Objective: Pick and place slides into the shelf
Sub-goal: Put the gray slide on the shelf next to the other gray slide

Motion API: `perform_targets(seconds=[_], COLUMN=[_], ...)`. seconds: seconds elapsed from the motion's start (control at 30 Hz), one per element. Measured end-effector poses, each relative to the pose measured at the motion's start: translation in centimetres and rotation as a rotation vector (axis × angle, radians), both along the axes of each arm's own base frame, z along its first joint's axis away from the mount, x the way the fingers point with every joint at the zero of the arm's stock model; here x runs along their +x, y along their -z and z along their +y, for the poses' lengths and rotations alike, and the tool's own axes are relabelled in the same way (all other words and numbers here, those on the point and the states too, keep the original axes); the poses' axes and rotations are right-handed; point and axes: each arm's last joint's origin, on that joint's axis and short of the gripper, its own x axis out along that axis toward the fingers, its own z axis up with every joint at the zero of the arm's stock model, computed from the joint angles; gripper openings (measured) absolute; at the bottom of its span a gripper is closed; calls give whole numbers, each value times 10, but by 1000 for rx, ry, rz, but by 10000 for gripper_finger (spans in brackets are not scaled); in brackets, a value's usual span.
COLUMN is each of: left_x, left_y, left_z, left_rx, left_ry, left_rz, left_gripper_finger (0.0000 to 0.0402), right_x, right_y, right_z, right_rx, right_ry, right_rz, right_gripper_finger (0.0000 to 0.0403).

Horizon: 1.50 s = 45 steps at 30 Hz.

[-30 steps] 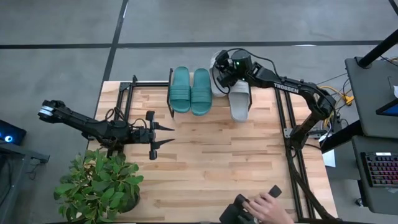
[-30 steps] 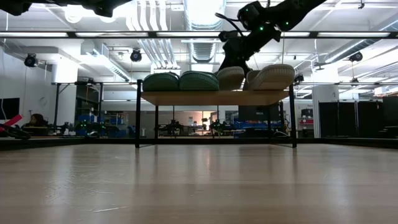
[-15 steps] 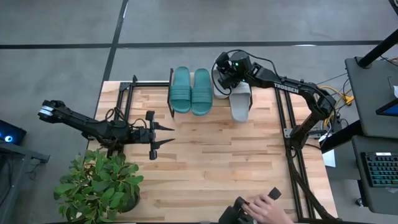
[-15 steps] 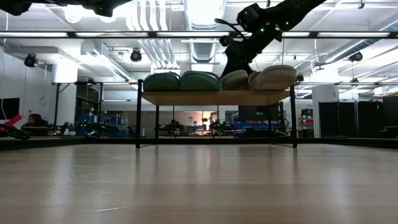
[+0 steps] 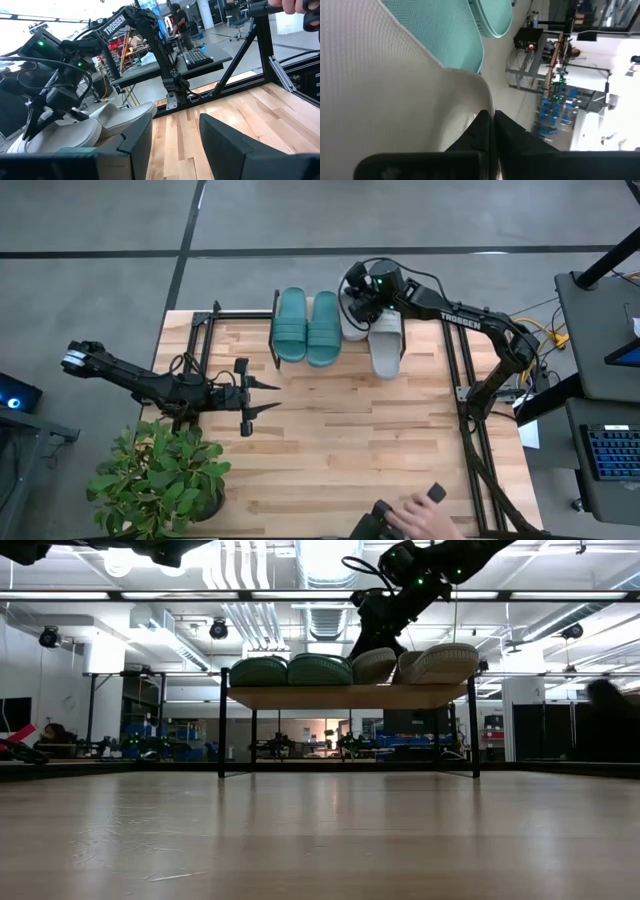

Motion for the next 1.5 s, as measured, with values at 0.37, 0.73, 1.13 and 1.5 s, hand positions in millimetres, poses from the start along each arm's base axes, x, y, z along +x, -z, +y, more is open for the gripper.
perform_targets(seconds=[0.37,0.73,1.13,1.5], left_x=[0,0,0,0], left_y=[0,0,0,0], left_z=[0,0,0,0], left_rx=[50,50,50,52], left_ry=[-3,-3,-4,-4], left_rz=[3,3,3,2], left_gripper_finger=[149,149,149,149], right_x=[0,-1,-2,-3], right_y=[2,3,5,1], right_z=[4,3,6,7], right_rx=[48,84,120,111], right_ry=[10,80,110,100], right_rz=[15,-1,8,-12], right_gripper_finger=[13,22,27,61])
